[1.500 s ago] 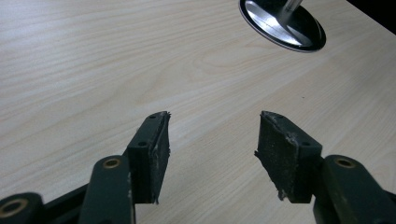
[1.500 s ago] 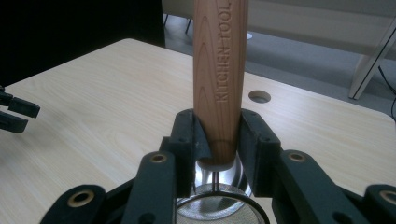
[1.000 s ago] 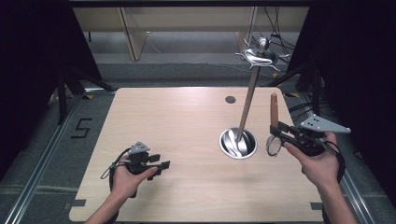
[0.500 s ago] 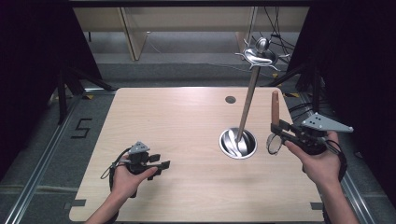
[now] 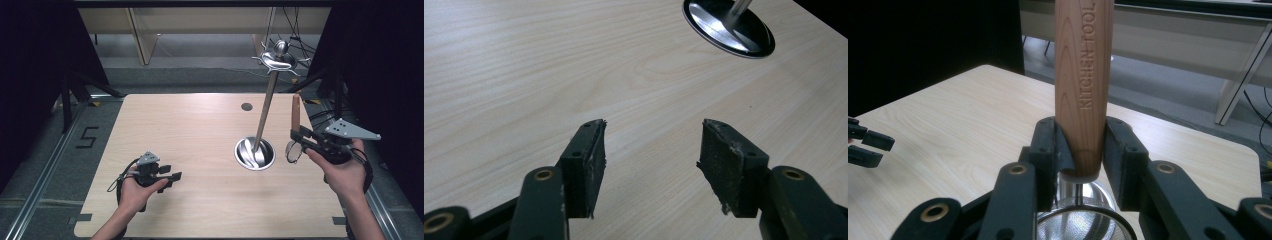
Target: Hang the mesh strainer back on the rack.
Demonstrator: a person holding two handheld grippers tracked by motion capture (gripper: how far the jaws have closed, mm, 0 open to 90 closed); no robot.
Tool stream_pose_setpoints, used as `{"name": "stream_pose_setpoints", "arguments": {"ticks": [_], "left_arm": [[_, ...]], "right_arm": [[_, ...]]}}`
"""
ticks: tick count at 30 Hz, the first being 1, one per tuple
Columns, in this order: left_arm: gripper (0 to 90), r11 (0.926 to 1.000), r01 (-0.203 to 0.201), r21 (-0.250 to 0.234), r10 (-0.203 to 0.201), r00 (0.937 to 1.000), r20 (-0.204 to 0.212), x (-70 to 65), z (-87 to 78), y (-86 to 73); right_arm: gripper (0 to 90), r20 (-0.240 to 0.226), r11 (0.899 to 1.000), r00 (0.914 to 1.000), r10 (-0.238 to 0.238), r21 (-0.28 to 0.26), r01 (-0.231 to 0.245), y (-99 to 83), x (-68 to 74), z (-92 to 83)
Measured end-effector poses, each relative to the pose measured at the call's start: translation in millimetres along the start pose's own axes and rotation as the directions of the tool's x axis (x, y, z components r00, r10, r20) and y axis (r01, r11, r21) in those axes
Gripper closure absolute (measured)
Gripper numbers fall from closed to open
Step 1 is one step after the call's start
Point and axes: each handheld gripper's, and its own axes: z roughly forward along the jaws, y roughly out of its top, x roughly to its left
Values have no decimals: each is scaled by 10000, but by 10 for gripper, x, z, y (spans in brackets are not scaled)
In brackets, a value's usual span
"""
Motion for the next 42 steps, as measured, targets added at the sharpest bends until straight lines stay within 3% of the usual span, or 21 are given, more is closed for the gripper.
{"name": "stream_pose_setpoints", "arguments": {"ticks": [2,10,24,30,35,36,39,42], "left_arm": [[428,10000,-41,67,41,10000,-21,3,3,1],[428,10000,-24,37,24,10000,-9,-3,-3,-4],[428,10000,-27,61,27,10000,-24,-6,-1,-3],[428,10000,-22,90,23,10000,-54,-11,4,-5],[428,10000,14,82,-14,10000,-33,-8,5,-3],[428,10000,2,80,-2,10000,-20,-7,6,-2],[428,10000,-16,73,16,10000,-20,-10,6,0],[428,10000,-42,85,42,10000,-17,-7,3,1]], "right_arm": [[693,-43,9994,9994,342,34,-341,12,14,-4],[693,-105,9998,9998,142,-101,-143,92,18,-14],[693,128,9989,9994,309,-357,-304,183,4,-52],[693,21,9987,9995,320,-404,-319,201,6,-71],[693,180,9981,9998,46,-608,-35,227,-7,-72],[693,81,9976,9993,370,-581,-365,235,20,-78],[693,143,9976,9996,224,-655,-215,257,14,-93],[693,207,9958,9990,402,-837,-383,294,44,-105]]}}
